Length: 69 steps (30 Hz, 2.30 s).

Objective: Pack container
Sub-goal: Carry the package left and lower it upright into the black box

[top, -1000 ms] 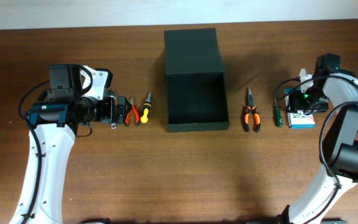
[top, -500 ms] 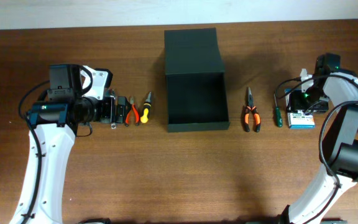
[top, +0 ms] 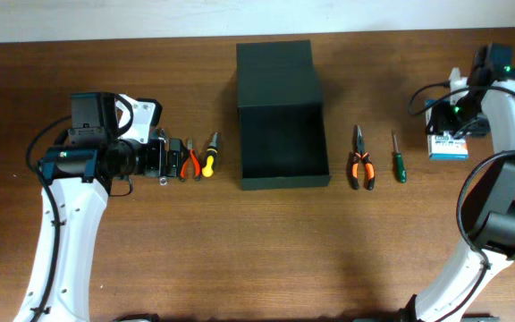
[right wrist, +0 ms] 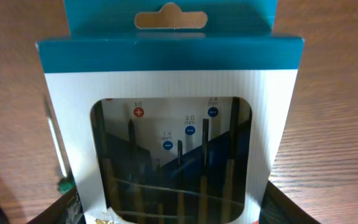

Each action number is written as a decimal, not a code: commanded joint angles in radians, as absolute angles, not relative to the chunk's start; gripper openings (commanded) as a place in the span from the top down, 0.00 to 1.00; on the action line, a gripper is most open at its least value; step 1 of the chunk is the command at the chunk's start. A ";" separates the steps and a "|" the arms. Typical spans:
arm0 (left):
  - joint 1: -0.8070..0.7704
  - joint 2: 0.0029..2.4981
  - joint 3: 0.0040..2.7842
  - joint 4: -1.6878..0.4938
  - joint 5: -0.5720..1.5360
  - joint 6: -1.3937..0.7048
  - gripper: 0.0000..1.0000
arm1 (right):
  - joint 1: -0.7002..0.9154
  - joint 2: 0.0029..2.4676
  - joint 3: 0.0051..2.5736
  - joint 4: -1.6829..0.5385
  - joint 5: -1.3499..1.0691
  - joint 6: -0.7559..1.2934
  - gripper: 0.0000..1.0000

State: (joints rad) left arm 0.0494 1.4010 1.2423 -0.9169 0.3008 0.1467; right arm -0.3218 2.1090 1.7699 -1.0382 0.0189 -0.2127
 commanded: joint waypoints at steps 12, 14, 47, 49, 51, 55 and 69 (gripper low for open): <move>0.054 1.403 1.261 -0.916 0.318 0.163 0.01 | -0.300 2.080 1.958 -1.177 -0.122 -0.114 0.51; 0.054 1.403 1.261 -0.916 0.318 0.163 0.01 | -0.279 2.079 1.980 -1.213 -0.132 -0.113 0.54; 0.054 1.403 1.261 -0.913 0.318 0.163 0.01 | 0.424 2.076 2.181 -1.321 -0.123 0.012 0.54; 0.054 1.403 1.261 -0.913 0.318 0.163 0.01 | 0.454 2.077 2.181 -1.306 -0.123 0.070 0.53; 0.054 1.403 1.261 -0.913 0.318 0.163 0.01 | 0.474 2.077 2.181 -1.300 -0.123 0.101 0.53; 0.054 1.403 1.261 -0.913 0.319 0.162 0.01 | 0.505 2.079 2.180 -1.286 -0.120 0.147 0.53; 0.054 1.403 1.261 -0.913 0.319 0.163 0.01 | 0.517 2.131 2.143 -1.253 -0.047 0.298 0.53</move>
